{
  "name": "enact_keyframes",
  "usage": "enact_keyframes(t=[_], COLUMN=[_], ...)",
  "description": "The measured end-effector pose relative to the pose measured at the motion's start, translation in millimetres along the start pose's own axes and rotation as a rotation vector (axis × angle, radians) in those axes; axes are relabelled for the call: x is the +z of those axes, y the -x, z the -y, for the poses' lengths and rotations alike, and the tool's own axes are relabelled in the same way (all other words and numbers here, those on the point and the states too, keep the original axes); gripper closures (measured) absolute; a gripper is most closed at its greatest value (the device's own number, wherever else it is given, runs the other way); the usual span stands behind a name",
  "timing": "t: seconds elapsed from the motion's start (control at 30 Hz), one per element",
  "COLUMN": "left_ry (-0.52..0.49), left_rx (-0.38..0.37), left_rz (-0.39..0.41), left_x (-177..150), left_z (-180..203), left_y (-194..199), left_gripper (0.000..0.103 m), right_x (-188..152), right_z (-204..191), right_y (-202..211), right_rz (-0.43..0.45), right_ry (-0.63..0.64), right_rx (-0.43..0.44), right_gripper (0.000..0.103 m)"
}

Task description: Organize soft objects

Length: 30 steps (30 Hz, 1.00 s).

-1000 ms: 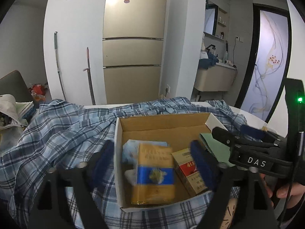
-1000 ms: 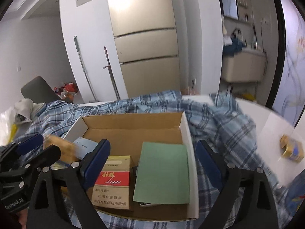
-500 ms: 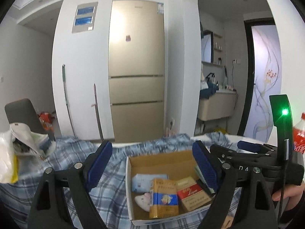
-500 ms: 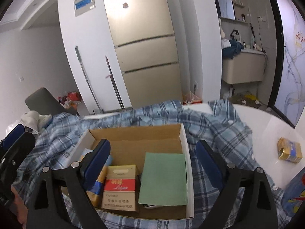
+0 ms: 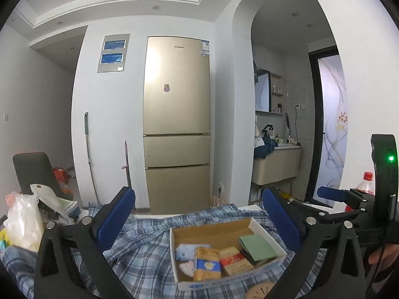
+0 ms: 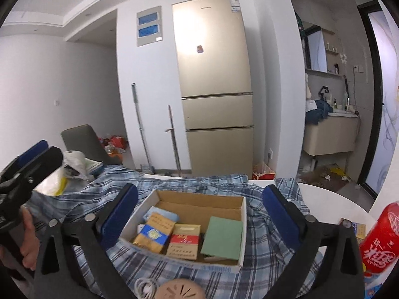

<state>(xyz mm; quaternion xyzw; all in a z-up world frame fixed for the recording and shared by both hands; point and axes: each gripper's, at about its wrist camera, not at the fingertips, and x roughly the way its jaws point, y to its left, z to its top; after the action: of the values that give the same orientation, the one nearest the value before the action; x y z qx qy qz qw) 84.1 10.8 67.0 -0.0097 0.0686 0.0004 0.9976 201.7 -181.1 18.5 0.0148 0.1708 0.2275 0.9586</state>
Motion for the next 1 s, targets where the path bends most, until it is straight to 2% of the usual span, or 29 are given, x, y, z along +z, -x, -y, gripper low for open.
enact_keyframes(t=[0.17,0.27,0.57,0.7,1.0], left_ry=[-0.012,0.023,0.028,-0.009,-0.029], left_rx=[-0.026,-0.019,-0.023,-0.001,-0.027], left_rz=[-0.044,-0.07,-0.179,-0.214,-0.229], left_x=[-16,-34,-82,-89,-94], left_z=[3,-2,-15,-7,0], left_y=[18,23,8,1,-3], left_gripper=[0.0,0.0,0.0,0.0,0.0], right_x=[-16,-30,-74,-80,-97], right_z=[-4,-4,-1,1,-16], right_y=[20,26,14,7,-14], right_rz=[0.003,-0.005,-0.065,-0.105,-0.219], right_ry=[0.022,0.045,0.11,0.11,0.196], right_rx=[0.012,0.016,0.009,0.033,0.042], right_gripper=[0.001,0.001,0.001,0.001,0.001])
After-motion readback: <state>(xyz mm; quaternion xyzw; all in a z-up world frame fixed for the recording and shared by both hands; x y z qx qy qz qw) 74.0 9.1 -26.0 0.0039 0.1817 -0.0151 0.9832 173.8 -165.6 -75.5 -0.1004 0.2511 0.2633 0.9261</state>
